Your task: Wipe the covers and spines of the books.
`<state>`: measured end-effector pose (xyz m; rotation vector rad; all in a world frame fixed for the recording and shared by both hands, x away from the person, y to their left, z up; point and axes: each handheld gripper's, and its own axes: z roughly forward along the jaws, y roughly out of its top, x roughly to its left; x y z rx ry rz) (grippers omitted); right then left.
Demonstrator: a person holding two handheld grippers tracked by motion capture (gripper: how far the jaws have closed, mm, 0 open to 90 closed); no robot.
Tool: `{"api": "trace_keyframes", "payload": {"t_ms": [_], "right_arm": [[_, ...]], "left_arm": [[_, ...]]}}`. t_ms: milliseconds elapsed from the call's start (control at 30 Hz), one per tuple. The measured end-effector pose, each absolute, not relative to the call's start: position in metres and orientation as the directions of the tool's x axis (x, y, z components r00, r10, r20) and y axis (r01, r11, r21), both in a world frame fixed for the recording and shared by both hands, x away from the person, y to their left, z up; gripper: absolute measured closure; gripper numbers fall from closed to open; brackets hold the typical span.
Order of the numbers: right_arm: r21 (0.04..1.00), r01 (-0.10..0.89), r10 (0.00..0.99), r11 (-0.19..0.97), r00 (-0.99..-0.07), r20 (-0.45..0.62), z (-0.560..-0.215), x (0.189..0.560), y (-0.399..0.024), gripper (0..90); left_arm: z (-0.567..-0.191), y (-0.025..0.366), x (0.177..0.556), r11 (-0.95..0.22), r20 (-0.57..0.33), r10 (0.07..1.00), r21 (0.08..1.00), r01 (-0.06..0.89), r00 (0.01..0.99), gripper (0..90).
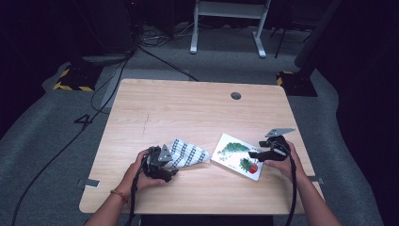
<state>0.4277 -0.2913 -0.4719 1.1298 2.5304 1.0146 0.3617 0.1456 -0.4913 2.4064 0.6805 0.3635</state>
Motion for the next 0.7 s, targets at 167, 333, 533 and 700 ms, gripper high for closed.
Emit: {"api": "trace_keyframes", "payload": {"t_ms": [167,333,533,700], "right_arm": [[0.656,0.576,0.713,0.488,-0.696,0.080,-0.472,0.427,-0.289,24.7],[0.672,0.549,0.711,0.497,-0.701,0.046,-0.466,0.423,-0.292,24.7],[0.691,0.492,0.704,0.529,-0.710,-0.033,-0.455,0.407,-0.302,24.4],[0.692,0.470,0.702,0.548,-0.709,-0.074,-0.456,0.390,-0.316,24.4]], "left_arm": [[-0.491,0.146,0.362,-0.684,0.091,0.547,0.622,0.382,0.832,23.4],[-0.487,0.149,0.360,-0.667,0.081,0.552,0.640,0.381,0.830,21.9],[-0.481,0.160,0.355,-0.646,0.066,0.573,0.651,0.400,0.817,20.8],[-0.480,0.176,0.344,-0.639,0.072,0.589,0.651,0.410,0.805,20.2]]}}
